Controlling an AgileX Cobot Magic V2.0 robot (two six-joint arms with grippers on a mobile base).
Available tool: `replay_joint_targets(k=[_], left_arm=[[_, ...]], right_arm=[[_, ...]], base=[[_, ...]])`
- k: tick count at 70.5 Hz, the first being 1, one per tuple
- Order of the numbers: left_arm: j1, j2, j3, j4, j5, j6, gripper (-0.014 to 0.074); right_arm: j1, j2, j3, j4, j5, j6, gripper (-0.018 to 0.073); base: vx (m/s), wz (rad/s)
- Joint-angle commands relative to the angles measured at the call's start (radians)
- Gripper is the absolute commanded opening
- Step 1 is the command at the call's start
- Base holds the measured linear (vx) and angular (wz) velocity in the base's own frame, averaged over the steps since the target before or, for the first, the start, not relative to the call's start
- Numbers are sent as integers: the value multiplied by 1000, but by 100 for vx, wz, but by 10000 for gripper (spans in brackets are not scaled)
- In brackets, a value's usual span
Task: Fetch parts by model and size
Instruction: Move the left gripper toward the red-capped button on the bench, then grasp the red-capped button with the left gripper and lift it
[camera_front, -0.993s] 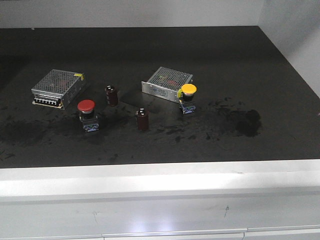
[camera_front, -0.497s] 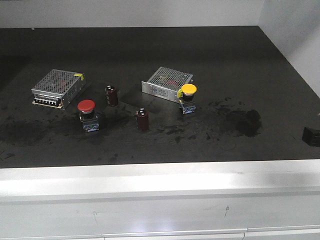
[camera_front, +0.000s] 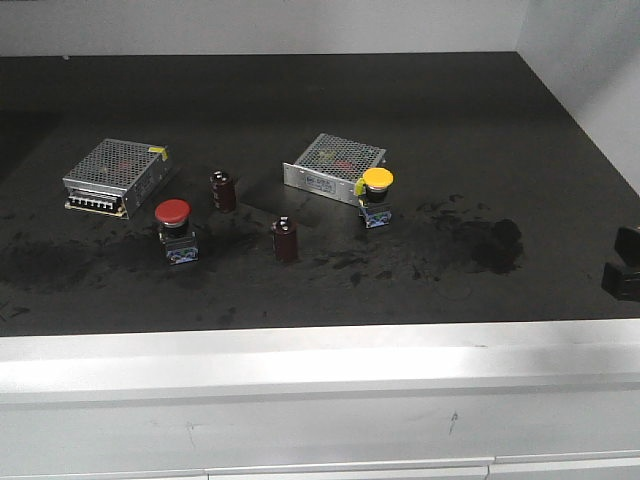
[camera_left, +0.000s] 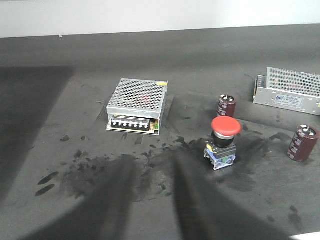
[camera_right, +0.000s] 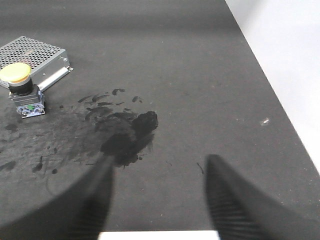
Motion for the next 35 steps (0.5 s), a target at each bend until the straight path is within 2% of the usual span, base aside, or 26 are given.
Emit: replay_joint_targets(k=[1, 8, 14, 35], left_arm=[[-7, 9, -35, 0, -64, -11, 429], [-9, 35, -40, -1, -59, -11, 539], [-15, 77, -71, -3, -26, -11, 587], [-87, 355, -363, -57, 158, -11, 586]], right_arm=[[-5, -2, -34, -2, -81, -13, 496], [-5, -2, -34, -3, -87, -13, 508], [-5, -2, -34, -3, -92, -13, 508], [-5, -2, -34, -3, -92, -13, 508]], base=[[0, 0], [0, 0], [0, 0], [0, 0]])
